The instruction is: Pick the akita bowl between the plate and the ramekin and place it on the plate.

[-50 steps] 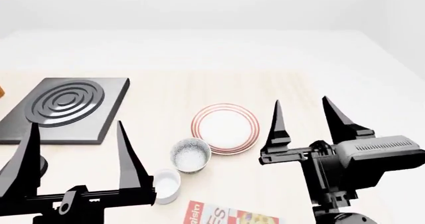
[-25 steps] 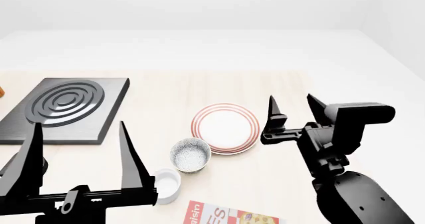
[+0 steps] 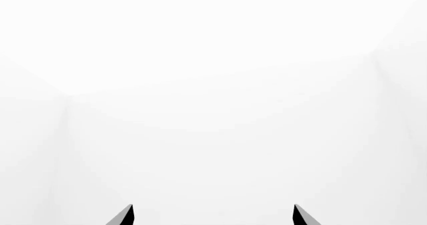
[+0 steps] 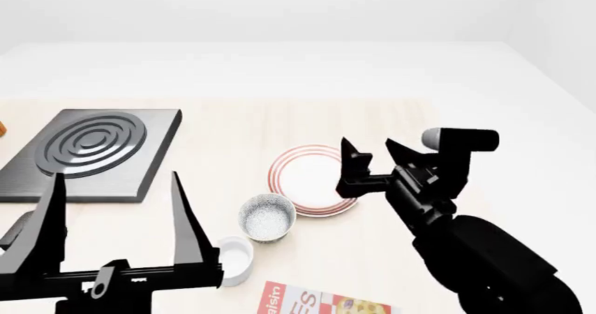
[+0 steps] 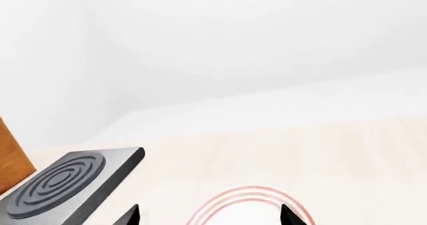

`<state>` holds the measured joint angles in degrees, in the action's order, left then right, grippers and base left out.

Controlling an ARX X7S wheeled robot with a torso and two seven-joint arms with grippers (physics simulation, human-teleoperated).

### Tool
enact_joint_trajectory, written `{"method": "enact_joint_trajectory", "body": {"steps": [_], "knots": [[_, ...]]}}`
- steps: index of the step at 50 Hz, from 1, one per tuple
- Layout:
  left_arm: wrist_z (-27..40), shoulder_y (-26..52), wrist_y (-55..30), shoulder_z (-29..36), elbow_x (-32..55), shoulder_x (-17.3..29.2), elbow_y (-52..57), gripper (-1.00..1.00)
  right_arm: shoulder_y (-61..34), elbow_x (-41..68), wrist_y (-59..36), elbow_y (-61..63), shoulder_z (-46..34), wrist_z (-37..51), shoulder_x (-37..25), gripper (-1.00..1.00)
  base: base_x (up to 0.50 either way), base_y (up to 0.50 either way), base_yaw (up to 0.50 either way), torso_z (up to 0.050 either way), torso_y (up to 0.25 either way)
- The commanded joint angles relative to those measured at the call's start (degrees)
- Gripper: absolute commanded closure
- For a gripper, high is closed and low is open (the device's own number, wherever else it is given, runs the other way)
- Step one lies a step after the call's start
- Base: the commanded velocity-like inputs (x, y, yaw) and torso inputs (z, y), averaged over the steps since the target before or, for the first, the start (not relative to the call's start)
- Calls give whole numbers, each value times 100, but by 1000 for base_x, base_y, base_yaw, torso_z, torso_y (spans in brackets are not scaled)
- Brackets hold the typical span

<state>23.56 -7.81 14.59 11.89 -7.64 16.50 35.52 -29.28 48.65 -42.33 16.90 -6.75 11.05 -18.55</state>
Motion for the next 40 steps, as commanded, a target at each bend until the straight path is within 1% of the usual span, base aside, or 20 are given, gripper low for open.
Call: {"method": "enact_joint_trajectory", "body": {"steps": [1,8,14,26,31,40], "knots": [[-139,12,52,-127,-35,-98,-58,-100,-419,120,-260,-474,75,-80,421,-100,0,0,0,0,0],[-129,22,45,-100,-25,-83,-75,-100,-910,15,-206,-1110,-103,-169,691,-100,0,0,0,0,0],[-113,34,53,-91,2,-68,-103,-100,-991,-41,-181,-1273,-263,-211,803,-100,0,0,0,0,0],[-94,28,4,-79,39,-35,-55,-100,-625,-119,-158,-1415,-670,-297,964,-100,0,0,0,0,0],[-80,31,4,-65,35,-26,-65,-100,-456,-144,-74,-1535,-736,-301,1027,-100,0,0,0,0,0],[-58,33,13,-31,14,-11,-84,-100,-562,79,-91,-1579,-651,-191,1211,-100,0,0,0,0,0]]}}
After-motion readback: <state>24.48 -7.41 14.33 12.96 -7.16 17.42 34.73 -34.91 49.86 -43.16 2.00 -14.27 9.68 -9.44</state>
